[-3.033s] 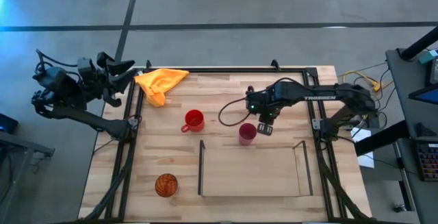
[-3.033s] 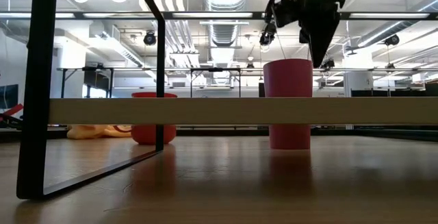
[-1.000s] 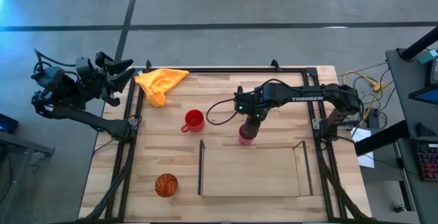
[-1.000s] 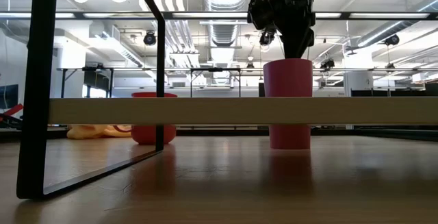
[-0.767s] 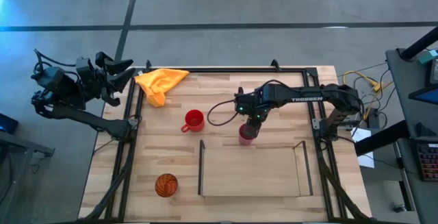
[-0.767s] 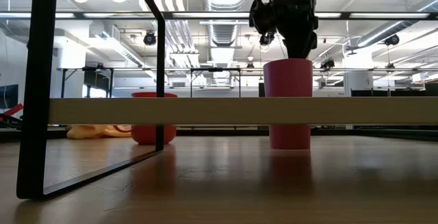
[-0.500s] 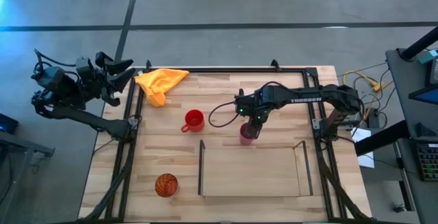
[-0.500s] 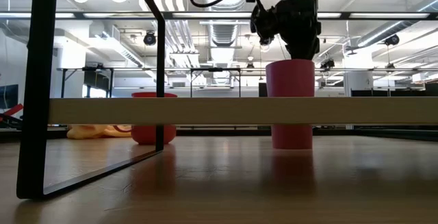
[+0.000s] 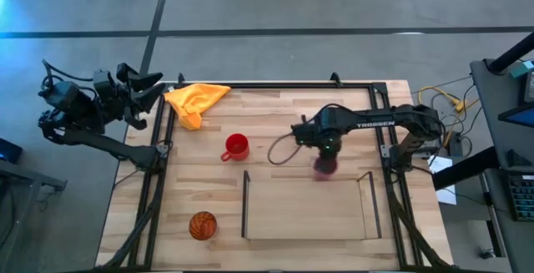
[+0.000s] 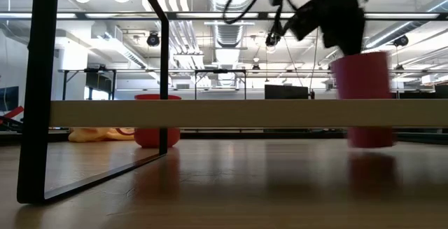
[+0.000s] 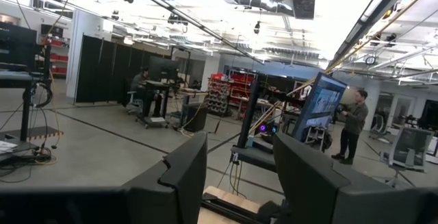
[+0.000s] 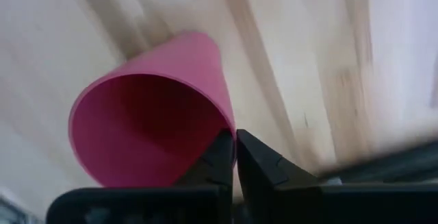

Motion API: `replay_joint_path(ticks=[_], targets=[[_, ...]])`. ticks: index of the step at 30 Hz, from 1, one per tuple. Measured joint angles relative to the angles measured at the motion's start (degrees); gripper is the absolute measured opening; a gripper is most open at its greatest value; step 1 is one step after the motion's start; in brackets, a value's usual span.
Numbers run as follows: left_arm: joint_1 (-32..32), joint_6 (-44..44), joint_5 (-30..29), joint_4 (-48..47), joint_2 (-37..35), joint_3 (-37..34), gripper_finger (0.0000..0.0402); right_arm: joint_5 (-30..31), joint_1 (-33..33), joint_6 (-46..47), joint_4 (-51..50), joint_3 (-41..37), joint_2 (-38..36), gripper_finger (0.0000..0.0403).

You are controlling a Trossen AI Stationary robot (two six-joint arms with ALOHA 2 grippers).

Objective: Stack small to large cups/mugs on shelf
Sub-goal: Put the pink cup on the shelf

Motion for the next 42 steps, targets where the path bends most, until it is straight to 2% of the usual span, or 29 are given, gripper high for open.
replay_joint_path(ticks=[5,11,16,22,26,32,42], targets=[[0.0,0.0,0.0,-0.2,0.0,0.0,0.0156,-0.1,2.7,3.0,-4.6,0.0,-3.3,0.0009],[0.0,0.0,0.0,-0.3,0.0,-0.5,0.0156,0.1,5.5,10.4,-4.6,0.4,-9.5,0.0009],[0.0,0.0,0.0,-0.3,0.0,-1.3,0.0156,-2.4,8.1,17.6,-4.6,0.6,-15.2,0.0009],[0.0,0.0,0.0,-0.2,0.0,-1.5,0.0156,-2.7,12.4,25.0,-4.5,0.6,-19.0,0.0009],[0.0,0.0,0.0,-0.2,0.0,-1.5,0.0156,-2.7,15.6,28.6,-4.4,0.6,-18.8,0.0009],[0.0,0.0,0.0,-0.1,0.0,-1.5,0.0156,-2.9,20.1,29.5,-4.4,0.6,-14.6,0.0009],[0.0,0.0,0.0,0.1,-0.1,-1.5,0.0156,-5.8,23.8,34.9,-3.5,0.5,-11.4,0.0009]])
